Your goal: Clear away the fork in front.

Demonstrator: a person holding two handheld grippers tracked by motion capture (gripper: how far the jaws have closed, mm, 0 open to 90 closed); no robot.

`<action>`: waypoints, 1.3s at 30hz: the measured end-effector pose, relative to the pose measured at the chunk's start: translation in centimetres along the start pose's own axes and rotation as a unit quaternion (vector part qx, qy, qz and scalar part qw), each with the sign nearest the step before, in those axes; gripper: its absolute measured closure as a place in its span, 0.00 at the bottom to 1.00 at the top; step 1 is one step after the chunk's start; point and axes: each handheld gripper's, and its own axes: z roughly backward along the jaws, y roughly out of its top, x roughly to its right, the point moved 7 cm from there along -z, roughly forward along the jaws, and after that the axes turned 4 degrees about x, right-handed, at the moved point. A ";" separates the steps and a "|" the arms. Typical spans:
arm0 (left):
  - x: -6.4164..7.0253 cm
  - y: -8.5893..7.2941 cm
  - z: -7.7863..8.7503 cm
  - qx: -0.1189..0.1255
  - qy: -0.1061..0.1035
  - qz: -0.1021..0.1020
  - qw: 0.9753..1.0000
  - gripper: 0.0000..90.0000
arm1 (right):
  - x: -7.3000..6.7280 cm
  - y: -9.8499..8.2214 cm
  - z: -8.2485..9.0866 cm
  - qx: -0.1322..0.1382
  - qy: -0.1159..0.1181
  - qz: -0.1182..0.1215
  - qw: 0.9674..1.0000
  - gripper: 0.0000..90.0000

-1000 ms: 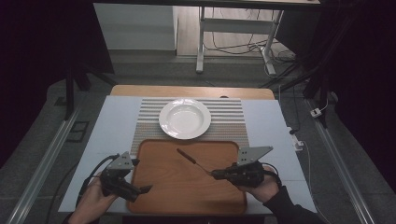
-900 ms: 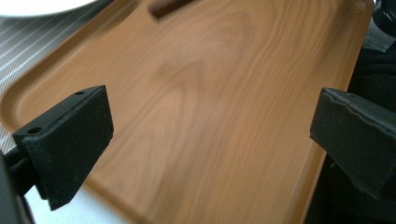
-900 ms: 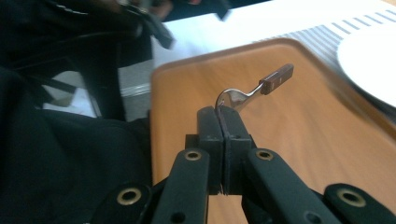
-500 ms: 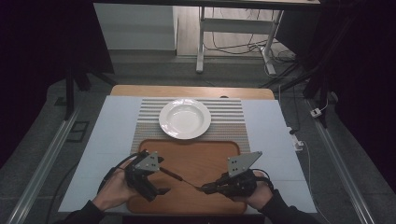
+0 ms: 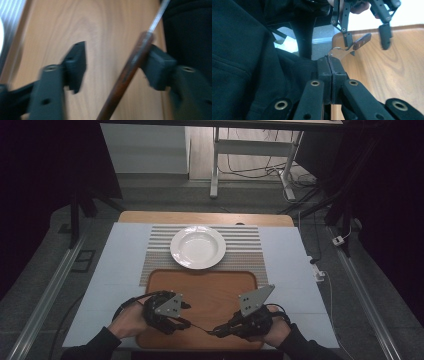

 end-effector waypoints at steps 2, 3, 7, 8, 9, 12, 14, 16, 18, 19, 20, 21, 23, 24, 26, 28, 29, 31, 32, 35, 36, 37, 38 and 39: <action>0.5 0.1 0.0 0.001 -0.016 -0.026 1.000 0.58 | -0.1 -0.1 0.0 -0.002 0.005 -0.004 1.000 0.99; 0.5 0.1 0.0 0.001 -0.016 -0.026 1.000 0.64 | -0.1 -0.1 0.0 -0.003 0.007 -0.005 1.000 0.99; 1.2 0.1 -0.2 -0.002 -0.038 -0.049 0.998 0.80 | 0.0 -0.3 -0.1 -0.008 0.009 -0.006 1.000 0.99; 1.2 0.1 -0.2 -0.002 -0.038 -0.049 0.998 0.81 | 0.0 -0.3 -0.1 -0.009 0.010 -0.006 1.000 0.99; 1.3 0.0 -0.3 -0.008 -0.042 -0.057 0.997 0.81 | 0.0 -0.3 -0.1 -0.010 0.012 -0.007 1.000 0.99; 1.3 -0.2 -0.4 -0.021 -0.046 -0.073 0.996 0.83 | 0.1 -0.5 -0.3 -0.017 0.008 -0.002 1.000 0.99; 1.4 -0.4 -0.4 -0.029 -0.048 -0.078 0.995 0.85 | 0.3 -0.6 -0.4 -0.020 -0.003 0.001 1.000 0.96; 1.6 -0.5 -0.5 -0.036 -0.050 -0.082 0.995 0.87 | 0.6 -0.7 -0.3 -0.018 -0.017 -0.002 1.000 0.93; 1.7 -0.5 -0.5 -0.038 -0.049 -0.072 0.995 0.88 | 1.1 -0.7 -0.1 -0.012 -0.038 -0.009 0.999 0.89; 1.6 -0.4 -0.5 -0.039 -0.048 -0.065 0.996 0.88 | 1.3 -0.8 0.0 -0.011 -0.042 -0.014 0.999 0.87; 1.6 -0.4 -0.5 -0.039 -0.046 -0.055 0.997 0.88 | 1.5 -0.8 0.1 -0.006 -0.054 -0.017 0.998 0.85; 1.5 -0.4 -0.4 -0.036 -0.043 -0.044 0.997 0.88 | 1.6 -0.8 0.2 -0.002 -0.066 -0.021 0.998 0.82; 1.4 -0.4 -0.2 -0.034 -0.043 -0.023 0.998 0.88 | 1.9 -0.8 0.4 0.001 -0.085 -0.022 0.996 0.76; 1.4 -0.4 -0.1 -0.031 -0.040 -0.008 0.999 0.88 | 2.1 -0.8 0.5 0.003 -0.100 -0.022 0.995 0.72; 1.4 -0.5 0.2 -0.029 -0.038 0.010 0.999 0.88 | 2.4 -1.0 0.8 0.003 -0.123 -0.023 0.992 0.67; 1.3 -0.7 0.4 -0.034 -0.034 0.027 0.998 0.88 | 2.8 -1.1 1.2 0.000 -0.152 -0.024 0.988 0.63; 1.3 -0.8 0.4 -0.035 -0.036 0.041 0.998 0.88 | 2.9 -1.3 1.4 -0.007 -0.170 -0.020 0.985 0.62; 1.2 -1.0 0.5 -0.040 -0.033 0.063 0.997 0.88 | 3.0 -1.6 1.7 -0.015 -0.194 -0.008 0.981 0.59; 1.2 -1.1 0.6 -0.043 -0.031 0.072 0.996 0.88 | 3.1 -1.7 1.9 -0.018 -0.206 -0.009 0.978 0.57; 1.1 -1.4 0.8 -0.050 -0.023 0.097 0.994 0.88 | 3.2 -2.3 2.4 -0.022 -0.234 -0.017 0.972 0.51; 1.0 -1.5 0.8 -0.050 -0.020 0.108 0.993 0.88 | 3.3 -2.6 2.6 -0.024 -0.245 -0.019 0.969 0.49; 1.0 -1.5 0.8 -0.050 -0.020 0.108 0.993 0.88 | 3.4 -2.8 2.9 -0.025 -0.253 -0.024 0.967 0.47; 0.8 -1.8 0.9 -0.055 -0.015 0.124 0.991 0.88 | 3.4 -3.0 3.1 -0.023 -0.262 -0.030 0.964 0.46; 0.7 -1.9 0.9 -0.059 -0.011 0.132 0.990 0.88 | 3.5 -3.1 3.4 -0.020 -0.268 -0.037 0.963 0.44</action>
